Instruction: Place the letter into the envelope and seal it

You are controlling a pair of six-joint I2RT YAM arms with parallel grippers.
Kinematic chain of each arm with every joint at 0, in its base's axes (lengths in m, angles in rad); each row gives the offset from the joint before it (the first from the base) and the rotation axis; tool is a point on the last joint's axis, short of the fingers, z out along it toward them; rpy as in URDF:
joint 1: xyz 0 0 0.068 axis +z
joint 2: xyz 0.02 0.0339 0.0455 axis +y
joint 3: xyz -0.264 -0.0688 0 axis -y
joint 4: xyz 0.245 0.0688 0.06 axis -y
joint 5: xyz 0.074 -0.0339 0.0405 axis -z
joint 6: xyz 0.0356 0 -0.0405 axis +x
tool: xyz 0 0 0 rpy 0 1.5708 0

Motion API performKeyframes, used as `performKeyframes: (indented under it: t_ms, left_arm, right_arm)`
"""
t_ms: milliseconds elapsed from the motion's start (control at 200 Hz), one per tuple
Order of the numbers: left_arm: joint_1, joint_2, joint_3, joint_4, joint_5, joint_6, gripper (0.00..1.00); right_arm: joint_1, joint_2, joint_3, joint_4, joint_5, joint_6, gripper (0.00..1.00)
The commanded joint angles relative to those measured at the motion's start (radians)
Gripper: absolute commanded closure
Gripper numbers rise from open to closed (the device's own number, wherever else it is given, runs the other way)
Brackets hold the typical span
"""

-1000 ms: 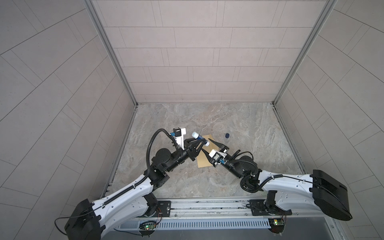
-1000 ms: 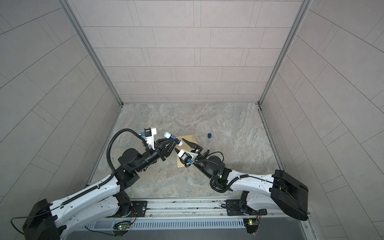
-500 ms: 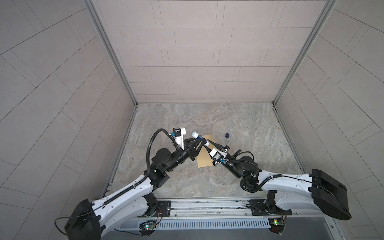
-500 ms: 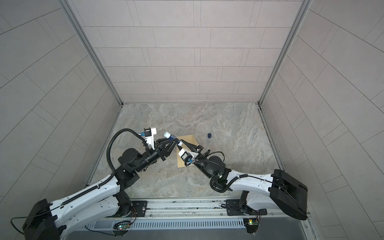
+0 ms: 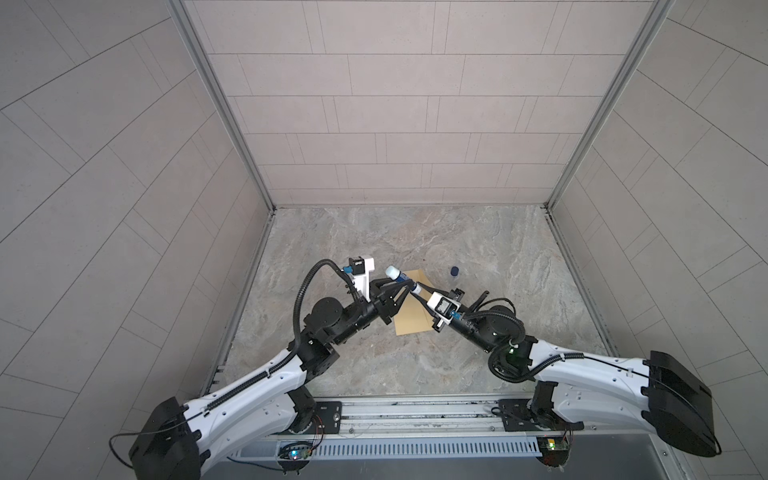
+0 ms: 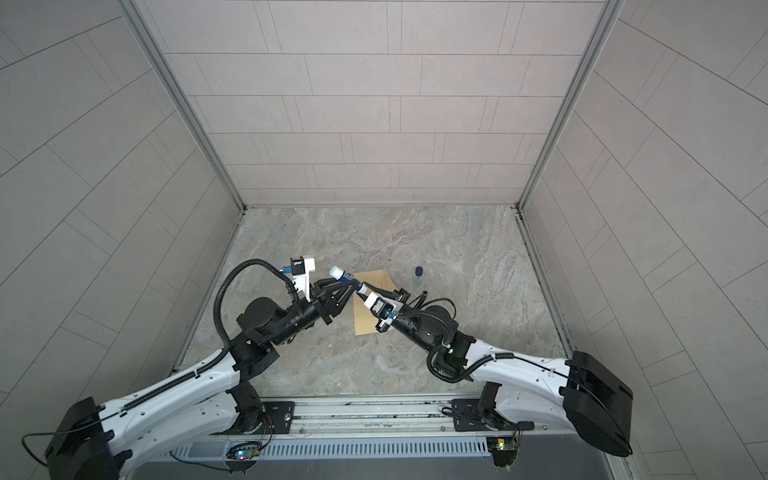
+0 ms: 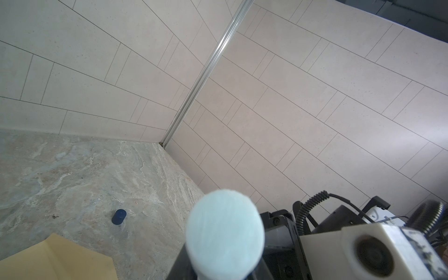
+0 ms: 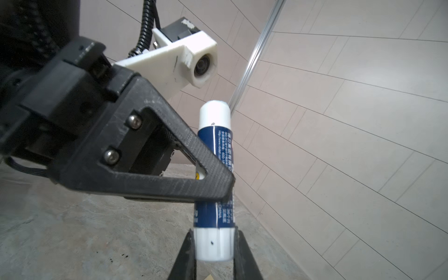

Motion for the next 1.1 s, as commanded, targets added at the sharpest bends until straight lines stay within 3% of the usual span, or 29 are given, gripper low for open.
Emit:
performKeyframes:
  t_ms: [0,120,220,340,505,776,906,1001,1096]
  left_arm:
    - [0.001,-0.017,0.003,-0.016,0.04,0.087,1.0]
    - [0.001,-0.019,0.001,-0.019,0.105,0.148,1.0]
    - [0.001,-0.019,0.005,-0.02,0.161,0.182,1.0]
    - [0.001,-0.019,0.007,-0.02,0.194,0.202,1.0]
    - [0.001,-0.016,0.008,-0.015,0.197,0.206,1.0]
    - [0.001,-0.013,0.009,-0.032,0.119,0.19,1.0]
    - [0.001,-0.012,0.014,-0.051,0.007,0.116,1.0]
    - [0.001,-0.012,0.017,-0.039,-0.048,0.052,1.0]
    - [0.001,-0.009,0.027,-0.03,-0.08,-0.01,1.0]
  right_arm:
    - [-0.113,-0.06,0.077,-0.158,-0.313,0.246,0.98]
    - [-0.238,-0.044,0.119,-0.195,-0.609,0.463,1.0]
    - [-0.303,-0.003,0.157,-0.131,-0.783,0.637,1.0]
    - [-0.338,0.046,0.164,-0.023,-0.857,0.797,1.0]
    - [-0.341,0.087,0.178,-0.008,-0.888,0.847,1.0]
    - [-0.341,0.097,0.171,-0.015,-0.833,0.809,0.97]
    - [-0.331,0.045,0.131,-0.041,-0.675,0.661,0.71]
    - [-0.283,-0.015,0.056,-0.048,-0.459,0.475,0.48]
    - [-0.206,-0.062,0.003,-0.047,-0.283,0.284,0.4]
